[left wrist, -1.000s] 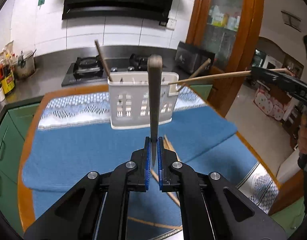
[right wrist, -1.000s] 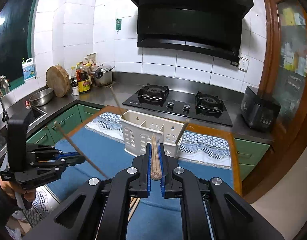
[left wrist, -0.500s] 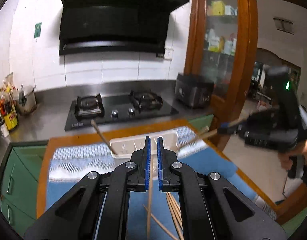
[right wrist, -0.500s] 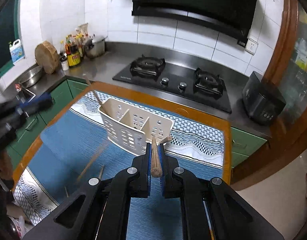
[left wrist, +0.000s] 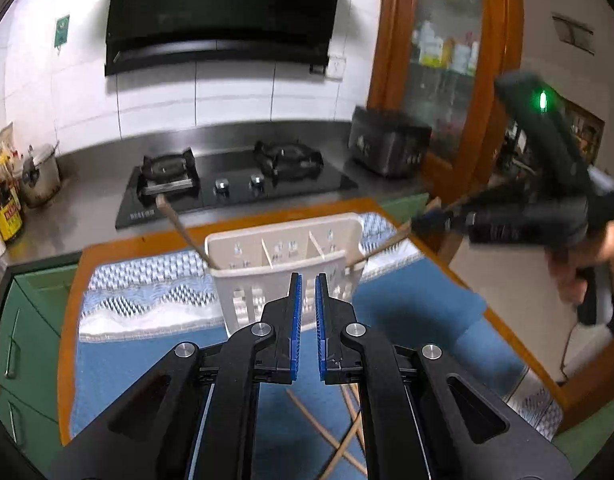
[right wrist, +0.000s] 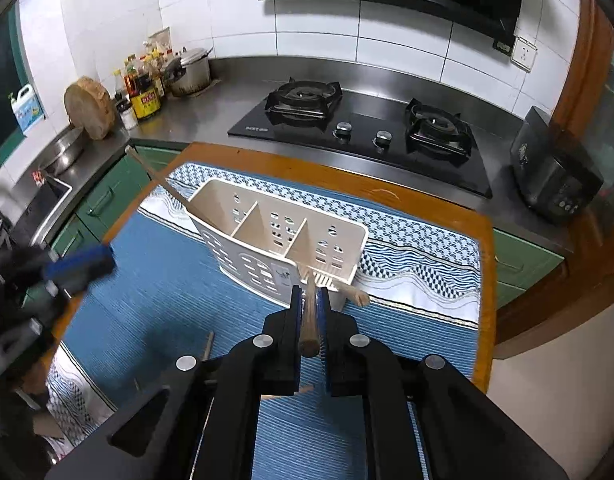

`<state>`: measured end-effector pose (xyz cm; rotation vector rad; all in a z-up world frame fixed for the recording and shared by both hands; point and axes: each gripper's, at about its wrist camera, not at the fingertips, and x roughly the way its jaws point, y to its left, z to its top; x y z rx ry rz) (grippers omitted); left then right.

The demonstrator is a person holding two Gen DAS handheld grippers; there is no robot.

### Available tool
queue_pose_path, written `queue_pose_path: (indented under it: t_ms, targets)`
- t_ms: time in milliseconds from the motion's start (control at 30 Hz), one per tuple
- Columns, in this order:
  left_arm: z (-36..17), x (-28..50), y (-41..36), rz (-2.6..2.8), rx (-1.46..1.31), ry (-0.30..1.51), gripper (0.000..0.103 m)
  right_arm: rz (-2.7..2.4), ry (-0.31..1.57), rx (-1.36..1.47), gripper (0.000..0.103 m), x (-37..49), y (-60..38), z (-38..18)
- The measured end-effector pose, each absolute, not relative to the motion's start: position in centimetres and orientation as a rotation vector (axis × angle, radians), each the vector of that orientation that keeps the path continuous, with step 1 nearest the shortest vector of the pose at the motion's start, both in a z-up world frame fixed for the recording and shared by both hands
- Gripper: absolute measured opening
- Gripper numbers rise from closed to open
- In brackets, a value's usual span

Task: Organize utensils
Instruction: 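Open left tool over holder while right tool releases its chopstick inside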

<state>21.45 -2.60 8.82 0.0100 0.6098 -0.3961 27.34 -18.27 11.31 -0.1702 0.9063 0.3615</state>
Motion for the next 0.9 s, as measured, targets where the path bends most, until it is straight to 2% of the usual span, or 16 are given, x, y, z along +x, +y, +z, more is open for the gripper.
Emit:
queue_pose_path:
  t_ms: [33,133,500,600,800,900]
  targets:
    - [8.5,21.4,-2.4,-0.394,0.009,0.615,0.006,0.358,0.896,-0.169,0.020,27.2,-18.3,11.4]
    - [7.4,21.0,-1.9,-0.397,-0.003,0.635,0.007,0.360,0.873,-0.160,0.024,26.6,-18.4,11.9]
    - [3.4,18.7,-2.2,-0.418,0.005,0.708,0.009,0.359,0.814,-0.049,0.025,21.6,-21.0,11.2]
    - [2.4,18.0,-2.4,-0.419,0.005,0.723,0.021,0.368,0.834,-0.009,0.025,20.6,-21.3,9.8]
    - [0.3,16.8,-2.6,-0.426,-0.006,0.764,0.024,0.392,0.935,0.115,0.025,19.5,-21.4,4.9]
    - [-0.4,15.7,-2.3,-0.417,-0.010,0.764,0.033,0.400,0.989,0.184,0.025,19.4,-21.2,2.4]
